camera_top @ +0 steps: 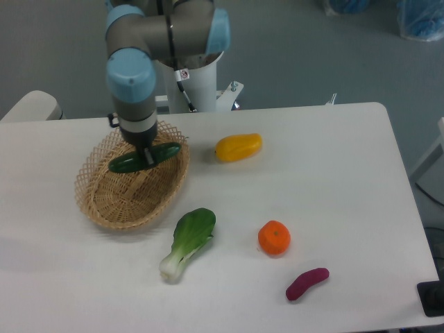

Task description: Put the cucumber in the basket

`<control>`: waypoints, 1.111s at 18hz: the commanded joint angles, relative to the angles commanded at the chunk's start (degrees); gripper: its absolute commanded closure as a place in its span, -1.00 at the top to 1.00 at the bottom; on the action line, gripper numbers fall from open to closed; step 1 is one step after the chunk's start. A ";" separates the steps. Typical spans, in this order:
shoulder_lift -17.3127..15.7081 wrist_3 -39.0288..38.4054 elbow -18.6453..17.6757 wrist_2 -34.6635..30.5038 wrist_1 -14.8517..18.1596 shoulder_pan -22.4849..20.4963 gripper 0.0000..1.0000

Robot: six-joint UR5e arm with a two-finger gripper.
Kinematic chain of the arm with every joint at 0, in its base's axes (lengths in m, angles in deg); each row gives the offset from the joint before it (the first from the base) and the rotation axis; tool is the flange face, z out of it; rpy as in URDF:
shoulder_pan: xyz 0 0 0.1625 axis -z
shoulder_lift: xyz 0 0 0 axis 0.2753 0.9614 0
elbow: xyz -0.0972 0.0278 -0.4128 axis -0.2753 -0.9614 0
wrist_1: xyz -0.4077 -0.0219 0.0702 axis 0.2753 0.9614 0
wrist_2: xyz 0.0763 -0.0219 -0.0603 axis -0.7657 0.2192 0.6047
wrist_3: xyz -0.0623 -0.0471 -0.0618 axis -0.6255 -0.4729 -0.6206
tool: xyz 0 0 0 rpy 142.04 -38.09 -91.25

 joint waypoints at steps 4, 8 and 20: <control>1.33 -0.62 0.44 0.00 0.09 0.44 0.71; 0.98 -0.53 0.70 0.00 0.09 0.36 1.00; 6.15 0.87 18.88 -1.14 3.94 -8.60 1.00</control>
